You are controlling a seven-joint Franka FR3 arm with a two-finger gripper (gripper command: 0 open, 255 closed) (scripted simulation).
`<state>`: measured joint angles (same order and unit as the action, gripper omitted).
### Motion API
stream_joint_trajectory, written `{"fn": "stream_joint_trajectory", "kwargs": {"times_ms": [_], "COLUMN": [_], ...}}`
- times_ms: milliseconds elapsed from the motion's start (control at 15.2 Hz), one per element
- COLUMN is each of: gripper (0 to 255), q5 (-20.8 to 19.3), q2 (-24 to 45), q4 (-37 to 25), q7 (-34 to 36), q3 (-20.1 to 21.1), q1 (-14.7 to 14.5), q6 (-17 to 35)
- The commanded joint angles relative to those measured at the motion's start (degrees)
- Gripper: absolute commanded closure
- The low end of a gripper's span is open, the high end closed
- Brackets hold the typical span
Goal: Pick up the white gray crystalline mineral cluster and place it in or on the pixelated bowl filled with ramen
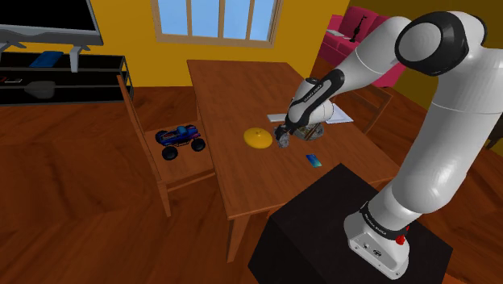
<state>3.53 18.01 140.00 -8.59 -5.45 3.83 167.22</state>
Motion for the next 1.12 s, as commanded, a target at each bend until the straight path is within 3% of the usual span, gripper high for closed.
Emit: {"fn": "stream_joint_trajectory", "kwargs": {"times_ms": [0, 66, 132, 726, 1056], "gripper": [0, 0, 255, 255, 255], "q5": [0.0, 0.0, 0.0, 0.0, -1.2], "q2": [0.3, 0.3, 0.1, 0.3, -3.9], "q4": [0.1, 0.1, 0.3, 0.1, 0.7], "q7": [-0.1, -0.1, -0.1, 0.0, 0.8], "q3": [-0.3, -0.3, -0.3, -0.3, -1.2], "q1": [0.4, 0.4, 0.4, 0.4, -0.3], "q6": [-0.1, -0.1, -0.1, -0.1, -3.7]}}
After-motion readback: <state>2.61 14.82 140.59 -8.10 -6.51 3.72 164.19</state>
